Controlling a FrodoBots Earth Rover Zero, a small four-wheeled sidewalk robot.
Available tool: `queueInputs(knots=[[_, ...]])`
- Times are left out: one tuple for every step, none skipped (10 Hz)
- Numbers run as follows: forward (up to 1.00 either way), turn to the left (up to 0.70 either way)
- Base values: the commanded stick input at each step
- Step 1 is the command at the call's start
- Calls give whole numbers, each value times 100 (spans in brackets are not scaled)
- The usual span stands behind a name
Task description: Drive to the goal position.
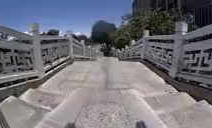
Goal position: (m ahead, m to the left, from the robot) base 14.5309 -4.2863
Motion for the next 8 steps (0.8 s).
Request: queueInputs(knots=[[70,0],[70,0],[70,0],[70,0],[70,0],[70,0],[70,0],[70,0]])
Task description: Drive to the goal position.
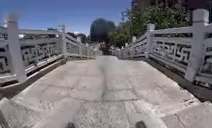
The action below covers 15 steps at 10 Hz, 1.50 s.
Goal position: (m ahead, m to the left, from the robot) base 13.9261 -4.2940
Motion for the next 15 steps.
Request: queueInputs(knots=[[70,0],[70,0],[70,0],[70,0],[70,0],[70,0],[70,0],[70,0],[70,0],[70,0],[70,0],[70,0],[70,0],[70,0],[70,0]])
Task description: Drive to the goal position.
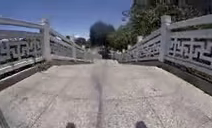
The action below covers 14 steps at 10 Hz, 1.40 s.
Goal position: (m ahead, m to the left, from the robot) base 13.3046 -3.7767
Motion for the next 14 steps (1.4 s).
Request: queueInputs(knots=[[70,0],[70,0],[70,0],[70,0],[70,0],[70,0],[70,0],[70,0],[70,0],[70,0],[70,0],[70,0],[70,0],[70,0]])
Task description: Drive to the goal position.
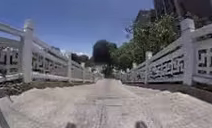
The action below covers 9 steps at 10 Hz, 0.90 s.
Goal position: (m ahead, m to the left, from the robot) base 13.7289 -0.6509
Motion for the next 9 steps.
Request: queueInputs(knots=[[70,0],[70,0],[70,0],[70,0],[70,0],[70,0],[70,0],[70,0],[70,0]])
